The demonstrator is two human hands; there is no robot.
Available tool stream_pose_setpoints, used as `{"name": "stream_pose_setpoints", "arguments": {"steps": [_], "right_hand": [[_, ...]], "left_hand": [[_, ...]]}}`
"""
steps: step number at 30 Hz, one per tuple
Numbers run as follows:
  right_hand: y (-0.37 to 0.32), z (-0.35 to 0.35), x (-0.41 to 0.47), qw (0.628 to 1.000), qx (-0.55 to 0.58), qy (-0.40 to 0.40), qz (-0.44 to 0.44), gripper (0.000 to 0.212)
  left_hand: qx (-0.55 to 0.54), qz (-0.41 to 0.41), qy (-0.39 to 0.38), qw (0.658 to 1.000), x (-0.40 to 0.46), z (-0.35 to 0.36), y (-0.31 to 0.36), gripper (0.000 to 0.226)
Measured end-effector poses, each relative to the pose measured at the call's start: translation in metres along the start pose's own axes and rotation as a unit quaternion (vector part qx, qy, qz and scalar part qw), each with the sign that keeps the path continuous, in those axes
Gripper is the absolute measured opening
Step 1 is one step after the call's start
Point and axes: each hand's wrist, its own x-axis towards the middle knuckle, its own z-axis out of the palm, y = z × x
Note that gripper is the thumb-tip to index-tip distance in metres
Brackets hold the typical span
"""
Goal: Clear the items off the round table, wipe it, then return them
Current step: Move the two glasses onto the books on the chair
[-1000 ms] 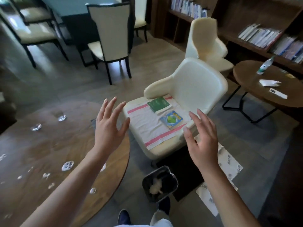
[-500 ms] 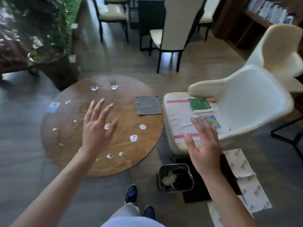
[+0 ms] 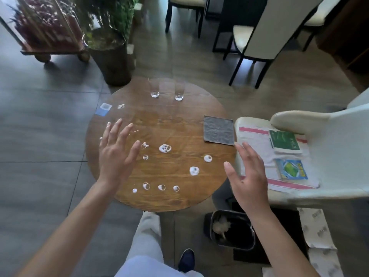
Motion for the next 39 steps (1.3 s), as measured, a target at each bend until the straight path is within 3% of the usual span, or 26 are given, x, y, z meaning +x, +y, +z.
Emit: {"name": "stream_pose_setpoints", "arguments": {"steps": [8, 16, 22, 30, 39], "right_hand": [[-0.030, 0.110, 0.116, 0.993, -0.041, -0.106, 0.014, 0.058], [-0.046, 0.194, 0.198, 0.983, -0.041, -0.174, 0.037, 0.058], [-0.013, 0.233, 0.268, 0.981, -0.044, -0.182, 0.044, 0.061], [0.038, 0.307, 0.380, 0.986, -0.055, -0.158, -0.005, 0.067], [0.054, 0.388, 0.483, 0.972, -0.135, -0.193, -0.018, 0.074]], "left_hand": [[0.005, -0.044, -0.083, 0.996, 0.137, 0.056, -0.093, 0.063], [0.010, -0.053, -0.115, 0.992, 0.247, 0.114, -0.150, 0.060], [-0.003, -0.073, -0.146, 0.987, 0.303, 0.170, -0.168, 0.074], [0.082, 0.025, -0.205, 0.975, 0.397, 0.243, -0.204, 0.077], [0.123, 0.075, -0.281, 0.949, 0.448, 0.312, -0.169, 0.082]]}}
